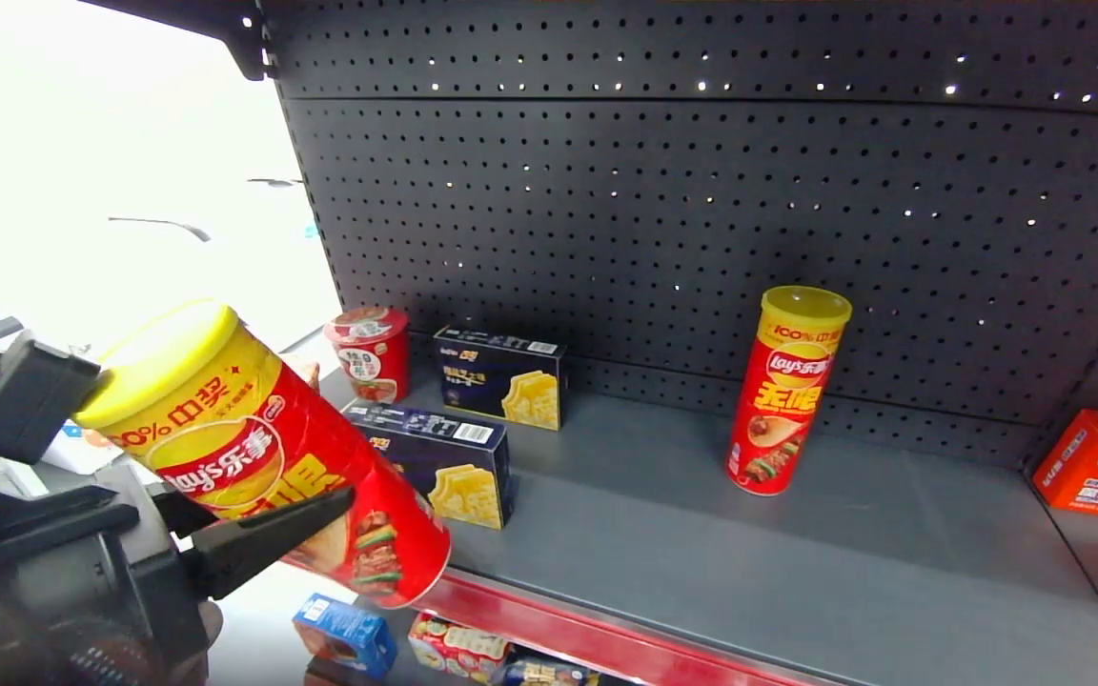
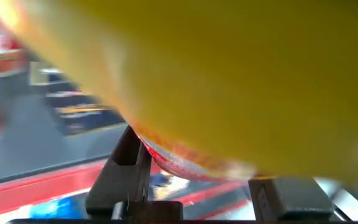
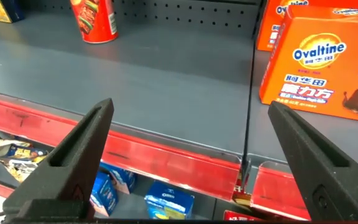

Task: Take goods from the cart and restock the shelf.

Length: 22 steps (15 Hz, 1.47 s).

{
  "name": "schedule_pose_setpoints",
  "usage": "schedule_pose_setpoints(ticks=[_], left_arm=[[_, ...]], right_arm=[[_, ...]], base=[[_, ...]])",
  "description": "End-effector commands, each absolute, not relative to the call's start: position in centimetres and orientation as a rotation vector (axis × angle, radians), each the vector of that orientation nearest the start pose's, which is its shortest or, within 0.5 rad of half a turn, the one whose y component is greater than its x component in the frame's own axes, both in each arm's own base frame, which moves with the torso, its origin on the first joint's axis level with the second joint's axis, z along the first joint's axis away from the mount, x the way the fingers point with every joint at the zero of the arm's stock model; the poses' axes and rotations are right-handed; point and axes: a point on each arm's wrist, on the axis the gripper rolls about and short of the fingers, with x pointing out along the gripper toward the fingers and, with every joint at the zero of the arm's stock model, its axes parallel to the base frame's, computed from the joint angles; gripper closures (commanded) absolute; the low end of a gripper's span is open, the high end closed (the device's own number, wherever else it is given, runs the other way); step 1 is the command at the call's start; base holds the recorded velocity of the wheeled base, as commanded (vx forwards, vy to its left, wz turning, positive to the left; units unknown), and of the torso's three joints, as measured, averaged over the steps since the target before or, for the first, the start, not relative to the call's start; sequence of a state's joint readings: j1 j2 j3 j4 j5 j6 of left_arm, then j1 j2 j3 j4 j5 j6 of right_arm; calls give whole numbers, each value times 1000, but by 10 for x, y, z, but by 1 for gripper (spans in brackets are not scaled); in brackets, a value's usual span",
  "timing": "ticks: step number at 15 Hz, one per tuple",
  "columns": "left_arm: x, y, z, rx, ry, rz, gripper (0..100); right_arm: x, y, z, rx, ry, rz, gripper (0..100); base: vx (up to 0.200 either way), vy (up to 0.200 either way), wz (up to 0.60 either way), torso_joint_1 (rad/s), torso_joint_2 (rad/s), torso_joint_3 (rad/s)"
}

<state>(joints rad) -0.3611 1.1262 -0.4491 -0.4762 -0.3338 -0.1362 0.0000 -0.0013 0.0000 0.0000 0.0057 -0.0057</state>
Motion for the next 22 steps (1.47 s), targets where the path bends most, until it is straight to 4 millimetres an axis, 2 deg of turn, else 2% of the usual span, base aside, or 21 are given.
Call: schedule_pose_setpoints(ticks=[1,3,6,8,10,12,13,15,20,22], left_arm=[[118,-60,202,-127,206,-738,100],[115,-57,205,-129,186,-721,100],[99,-49,209,-123,181,-679,100],[93,-43,213,-121,145,-560,100],[90,-41,215,-122,128,-534,100],[71,-32,208,-118,153,-500,100],[68,-30,207,-117,161,-499,100],[59,-27,214,-122,130,-497,100],[62,-23,235,-75,53,-440,100],[67,-23,235,-71,54,-419,100]], right_arm=[[-23,0,75,-8,0,5,0],[-23,0,76,-8,-2,6,0],[-23,0,76,-9,-2,6,0],[-23,0,76,-5,-2,6,0],[-23,0,76,-5,-2,6,0],[-23,0,75,-6,0,8,0],[-23,0,76,-8,-2,5,0],[-23,0,76,-9,-2,6,0],[-23,0,76,-8,-2,8,0],[-23,0,76,-8,-2,8,0]], base=[[0,0,0,0,0,0],[0,0,0,0,0,0],[0,0,0,0,0,0],[0,0,0,0,0,0],[0,0,0,0,0,0],[0,0,-600,2,0,0],[0,0,-600,-12,2,-7],[0,0,0,0,0,0],[0,0,0,0,0,0],[0,0,0,0,0,0]])
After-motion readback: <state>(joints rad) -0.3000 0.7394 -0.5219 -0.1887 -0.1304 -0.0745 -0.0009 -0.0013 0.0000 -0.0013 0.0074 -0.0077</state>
